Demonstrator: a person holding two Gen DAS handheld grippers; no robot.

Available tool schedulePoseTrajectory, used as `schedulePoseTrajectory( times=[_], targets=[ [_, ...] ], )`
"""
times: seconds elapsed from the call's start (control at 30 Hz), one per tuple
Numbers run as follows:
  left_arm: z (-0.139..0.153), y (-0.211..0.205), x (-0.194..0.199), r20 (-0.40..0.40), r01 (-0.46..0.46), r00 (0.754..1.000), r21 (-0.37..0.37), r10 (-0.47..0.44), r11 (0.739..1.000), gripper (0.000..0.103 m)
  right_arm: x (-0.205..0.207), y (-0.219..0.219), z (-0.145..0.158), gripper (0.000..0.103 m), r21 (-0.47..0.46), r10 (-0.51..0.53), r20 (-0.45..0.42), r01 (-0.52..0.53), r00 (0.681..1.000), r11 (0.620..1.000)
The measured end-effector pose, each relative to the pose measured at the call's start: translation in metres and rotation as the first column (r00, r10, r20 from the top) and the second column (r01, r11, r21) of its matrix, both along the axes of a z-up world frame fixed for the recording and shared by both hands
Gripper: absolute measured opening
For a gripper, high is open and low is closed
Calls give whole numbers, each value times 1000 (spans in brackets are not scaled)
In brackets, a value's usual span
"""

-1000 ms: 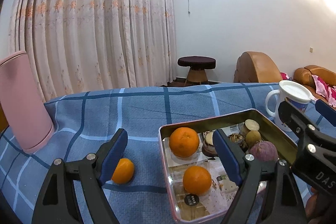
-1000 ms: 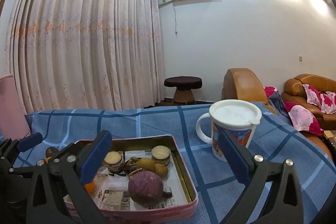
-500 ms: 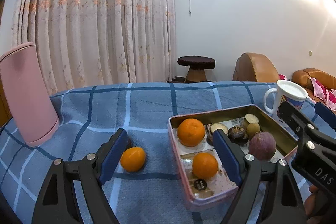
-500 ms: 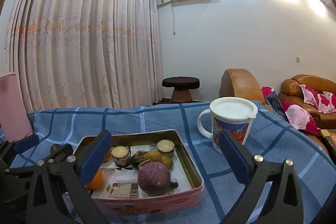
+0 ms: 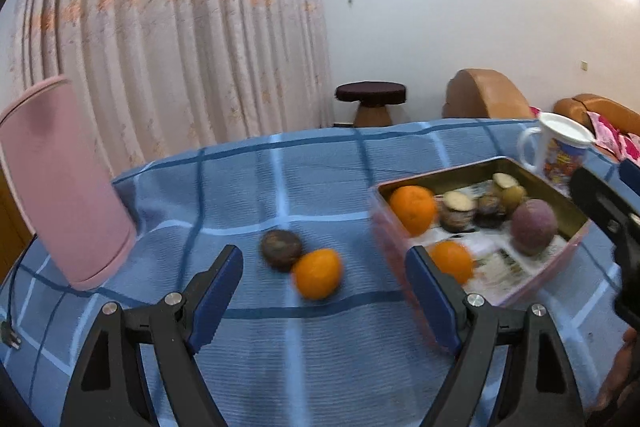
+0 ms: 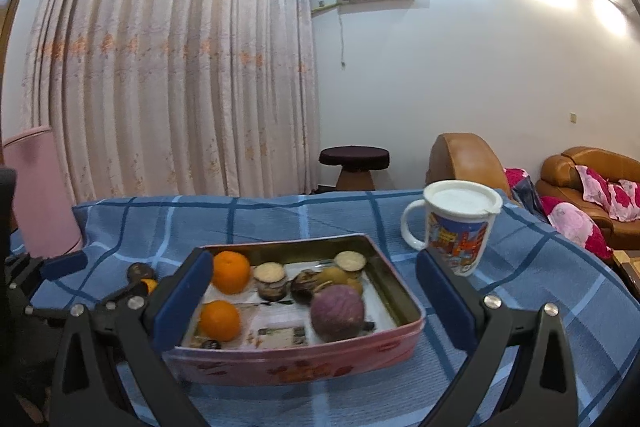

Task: Organize fruits
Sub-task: 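Move the right tool to the small tangerine while the left tool approaches the dark mangosteen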

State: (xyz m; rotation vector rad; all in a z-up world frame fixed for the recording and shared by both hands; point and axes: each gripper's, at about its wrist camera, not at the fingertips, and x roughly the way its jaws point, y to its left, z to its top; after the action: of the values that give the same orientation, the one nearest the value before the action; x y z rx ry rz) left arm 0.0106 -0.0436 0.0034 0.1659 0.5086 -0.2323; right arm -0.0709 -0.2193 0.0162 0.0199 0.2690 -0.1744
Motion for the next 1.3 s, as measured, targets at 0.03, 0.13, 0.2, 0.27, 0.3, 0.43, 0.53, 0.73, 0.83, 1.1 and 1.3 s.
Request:
schedulePoseTrajectory(
  times=[0.03,0.13,0.2,0.27,0.3,0.43,0.53,0.73,0.83,1.1,1.3],
  targets=[
    [0,8,4,-3,-18,1000,5,18,1000,84,1,5,0,103,-6,11,-4,-11,1000,1000],
    [-1,34,17,-21,-74,997,-1,74,997,84,5,20,-2,103,-24,41,-16,-42,999,999],
    [-1,52,26,-36,-120,992,-10,119,993,84,8,28,-3,99,-12,64,-24,-64,998,998],
    [-3,70,32,-55,-158,986,-27,156,987,84,15,37,-5,93,0,88,-48,-88,995,996],
    [-3,81,37,-70,-183,981,-45,179,982,84,19,43,-6,89,0,100,-60,-100,993,995],
    [-9,109,50,-136,-253,961,-90,240,963,84,34,72,-9,85,-15,166,-98,-168,981,986],
    [-11,122,55,-167,-303,943,-81,287,949,84,49,91,-12,85,-27,217,-139,-223,966,975],
    [-6,144,56,-202,-360,922,-126,331,925,84,97,128,-29,66,-52,294,-323,-327,899,943],
    [-4,149,55,-196,-379,915,-125,351,917,84,114,143,-38,62,-56,313,-392,-362,865,930],
    [-2,158,58,-209,-398,906,-128,368,908,84,151,154,-64,60,-59,265,-552,-354,791,933],
    [0,159,58,-209,-400,905,-127,369,908,84,161,159,-73,58,-141,208,-587,-352,783,925]
  ],
)
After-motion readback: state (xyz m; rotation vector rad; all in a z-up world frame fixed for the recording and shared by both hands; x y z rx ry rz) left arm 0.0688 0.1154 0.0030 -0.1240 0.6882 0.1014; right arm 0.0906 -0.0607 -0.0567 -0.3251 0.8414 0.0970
